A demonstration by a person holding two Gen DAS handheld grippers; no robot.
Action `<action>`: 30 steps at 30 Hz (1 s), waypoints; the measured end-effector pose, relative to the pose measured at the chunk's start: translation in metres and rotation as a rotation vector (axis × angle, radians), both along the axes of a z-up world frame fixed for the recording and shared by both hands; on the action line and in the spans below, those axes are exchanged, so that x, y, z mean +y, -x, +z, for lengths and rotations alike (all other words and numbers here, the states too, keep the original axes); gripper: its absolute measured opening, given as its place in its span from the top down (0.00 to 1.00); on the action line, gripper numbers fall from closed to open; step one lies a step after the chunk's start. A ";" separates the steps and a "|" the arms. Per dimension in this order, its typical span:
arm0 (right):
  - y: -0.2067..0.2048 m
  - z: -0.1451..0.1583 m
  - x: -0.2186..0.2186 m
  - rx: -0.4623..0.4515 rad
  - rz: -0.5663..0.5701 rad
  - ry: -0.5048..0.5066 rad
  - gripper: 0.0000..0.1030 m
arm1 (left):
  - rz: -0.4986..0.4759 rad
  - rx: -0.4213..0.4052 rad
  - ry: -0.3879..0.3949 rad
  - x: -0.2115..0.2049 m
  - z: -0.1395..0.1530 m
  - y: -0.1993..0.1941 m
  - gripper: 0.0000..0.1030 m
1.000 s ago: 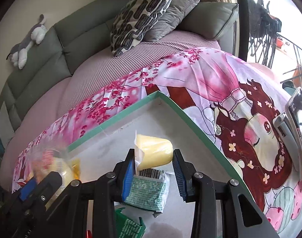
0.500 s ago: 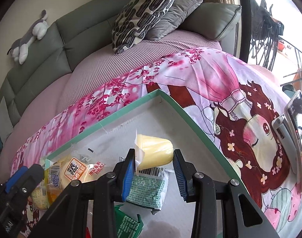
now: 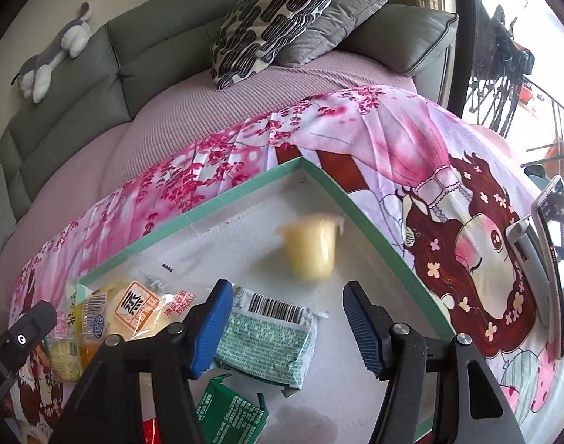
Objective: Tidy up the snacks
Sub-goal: 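Open right tool to drop the pudding cup into the tray, then move both open tools back over the snack pile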
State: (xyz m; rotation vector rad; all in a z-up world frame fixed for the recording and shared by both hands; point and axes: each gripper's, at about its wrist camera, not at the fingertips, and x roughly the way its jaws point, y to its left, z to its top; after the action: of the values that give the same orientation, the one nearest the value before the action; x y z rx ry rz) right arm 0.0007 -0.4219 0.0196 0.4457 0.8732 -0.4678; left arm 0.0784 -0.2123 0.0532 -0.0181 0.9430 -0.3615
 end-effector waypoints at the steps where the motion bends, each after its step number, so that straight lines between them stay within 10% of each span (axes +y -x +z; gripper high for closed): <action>1: -0.001 0.000 0.001 0.005 0.002 0.005 0.34 | 0.013 0.007 -0.004 0.003 -0.002 -0.002 0.11; 15: -0.010 0.004 0.022 -0.012 0.071 -0.043 0.00 | 0.171 0.086 -0.002 0.040 -0.019 -0.015 0.05; 30: -0.014 0.018 0.050 -0.077 0.147 0.004 0.00 | 0.263 0.046 0.048 0.084 -0.005 -0.019 0.00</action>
State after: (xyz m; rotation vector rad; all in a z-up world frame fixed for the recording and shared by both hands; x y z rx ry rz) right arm 0.0151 -0.3719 0.0373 0.3904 0.8241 -0.3158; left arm 0.0975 -0.1286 0.0479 -0.1935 0.9634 -0.1409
